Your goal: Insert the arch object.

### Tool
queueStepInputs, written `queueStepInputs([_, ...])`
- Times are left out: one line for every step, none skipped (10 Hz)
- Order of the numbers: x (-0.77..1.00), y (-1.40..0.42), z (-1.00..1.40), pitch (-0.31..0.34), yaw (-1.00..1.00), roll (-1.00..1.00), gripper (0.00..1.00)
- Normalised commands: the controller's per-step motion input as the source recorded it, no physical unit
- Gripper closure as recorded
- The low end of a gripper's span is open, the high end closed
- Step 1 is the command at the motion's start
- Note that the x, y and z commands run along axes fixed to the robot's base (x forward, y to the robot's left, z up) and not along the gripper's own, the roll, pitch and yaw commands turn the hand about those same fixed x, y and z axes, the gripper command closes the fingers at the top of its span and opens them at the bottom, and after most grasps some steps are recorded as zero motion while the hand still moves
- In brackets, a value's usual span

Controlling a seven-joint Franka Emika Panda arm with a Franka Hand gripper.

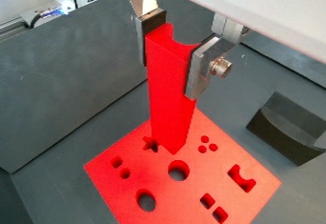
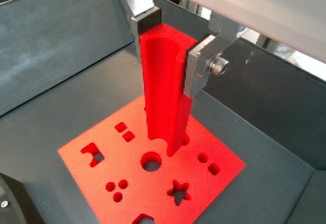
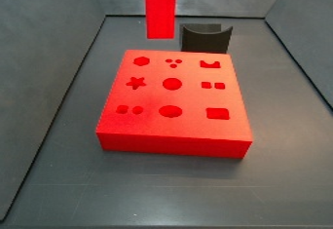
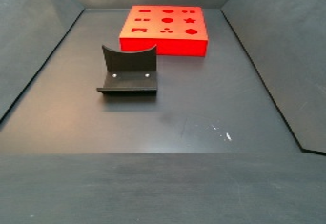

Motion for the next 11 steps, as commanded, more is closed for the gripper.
queueStepInputs([0.11,0.02,0.00,-0.003,0.00,-0.01,1.00])
queueStepInputs([0.29,0.20,-0.02,-0.031,0.00,0.00,1.00])
queueStepInputs([0.48,0.30,-0.07,-0.056,0.00,-0.01,1.00])
queueStepInputs([0.62,0.34,-0.06,-0.049,0.00,-0.02,1.00])
queueStepInputs([0.77,0.42,-0.06,-0.034,0.00,-0.05,1.00])
queueStepInputs([0.96,0.43,-0.05,-0.043,0.00,-0.05,1.00])
queueStepInputs([1.00,0.22,0.00,0.000,-0.04,0.06,1.00])
queueStepInputs([1.00,0.19,0.00,0.000,-0.08,0.11,1.00])
queueStepInputs([1.00,0.24,0.00,0.000,-0.10,0.07,1.00])
queueStepInputs([1.00,0.23,0.00,0.000,-0.11,0.05,1.00])
queueStepInputs([1.00,0.23,-0.01,0.000,-0.11,0.06,1.00])
